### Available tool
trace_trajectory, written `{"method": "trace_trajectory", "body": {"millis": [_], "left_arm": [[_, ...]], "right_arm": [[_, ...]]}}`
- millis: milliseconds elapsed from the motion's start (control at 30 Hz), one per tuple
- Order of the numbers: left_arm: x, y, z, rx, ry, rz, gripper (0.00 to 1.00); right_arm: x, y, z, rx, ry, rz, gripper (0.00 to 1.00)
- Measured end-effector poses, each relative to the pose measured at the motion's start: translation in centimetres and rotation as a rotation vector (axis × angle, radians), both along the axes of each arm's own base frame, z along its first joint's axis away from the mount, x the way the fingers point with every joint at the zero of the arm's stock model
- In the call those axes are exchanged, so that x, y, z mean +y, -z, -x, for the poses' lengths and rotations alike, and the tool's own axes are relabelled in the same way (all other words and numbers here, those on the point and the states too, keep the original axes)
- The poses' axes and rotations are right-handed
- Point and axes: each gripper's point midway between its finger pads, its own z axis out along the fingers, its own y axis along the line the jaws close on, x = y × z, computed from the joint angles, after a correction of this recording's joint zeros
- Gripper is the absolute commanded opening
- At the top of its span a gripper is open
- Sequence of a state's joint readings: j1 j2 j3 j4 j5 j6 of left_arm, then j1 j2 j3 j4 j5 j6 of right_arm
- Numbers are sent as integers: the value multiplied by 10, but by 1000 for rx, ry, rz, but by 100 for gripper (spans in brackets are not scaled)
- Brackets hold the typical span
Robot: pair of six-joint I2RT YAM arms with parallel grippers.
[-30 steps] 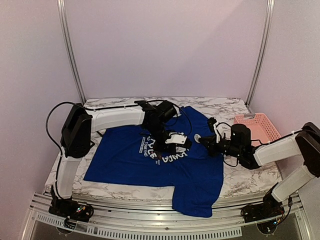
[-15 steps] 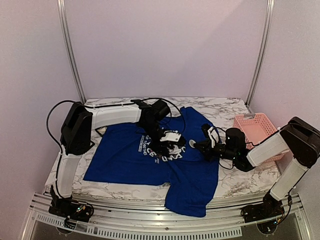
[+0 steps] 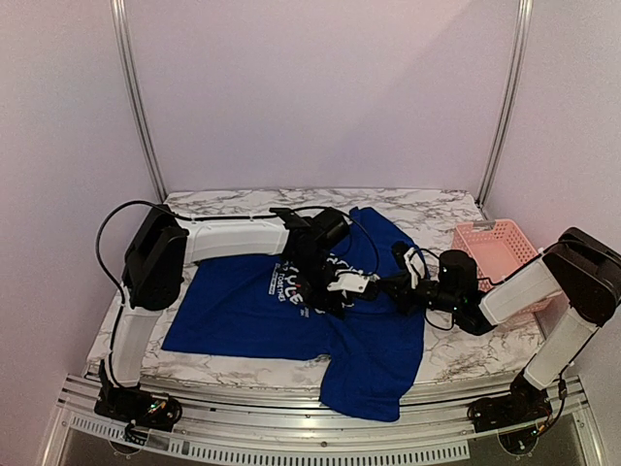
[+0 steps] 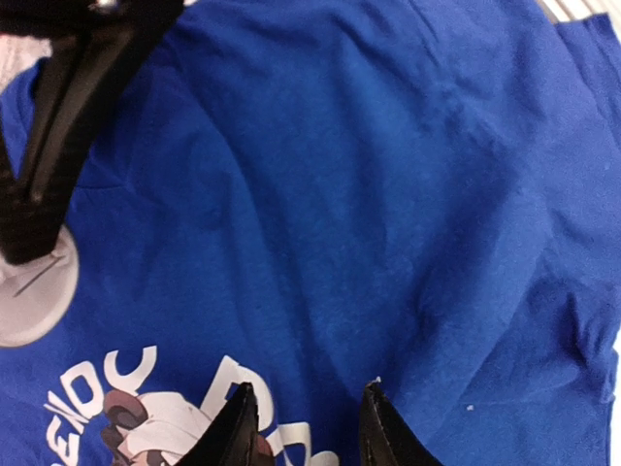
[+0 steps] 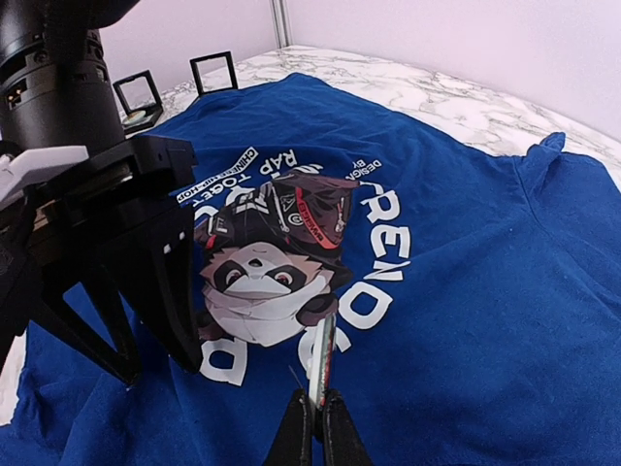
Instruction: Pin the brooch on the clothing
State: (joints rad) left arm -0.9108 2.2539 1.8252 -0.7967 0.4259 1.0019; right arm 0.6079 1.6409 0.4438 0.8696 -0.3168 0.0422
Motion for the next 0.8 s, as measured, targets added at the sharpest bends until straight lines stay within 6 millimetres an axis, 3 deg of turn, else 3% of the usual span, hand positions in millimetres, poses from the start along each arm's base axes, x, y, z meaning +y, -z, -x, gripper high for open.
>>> {"method": "trace_trajectory", "body": {"millis": [233, 600, 700, 800], "left_arm": [[-5, 5, -15, -70, -33, 11, 0], [-5, 11, -21, -98, -53, 11, 0], [-9, 0, -19, -67, -60, 19, 0], [-21, -27, -19, -32, -70, 64, 0]], "right_arm": [[0, 0, 0, -8, -4, 6, 0], [1, -1, 2, -20, -18, 9, 0], [1, -3, 2, -38, -25, 18, 0], [1, -4, 1, -60, -32, 30, 0]]}}
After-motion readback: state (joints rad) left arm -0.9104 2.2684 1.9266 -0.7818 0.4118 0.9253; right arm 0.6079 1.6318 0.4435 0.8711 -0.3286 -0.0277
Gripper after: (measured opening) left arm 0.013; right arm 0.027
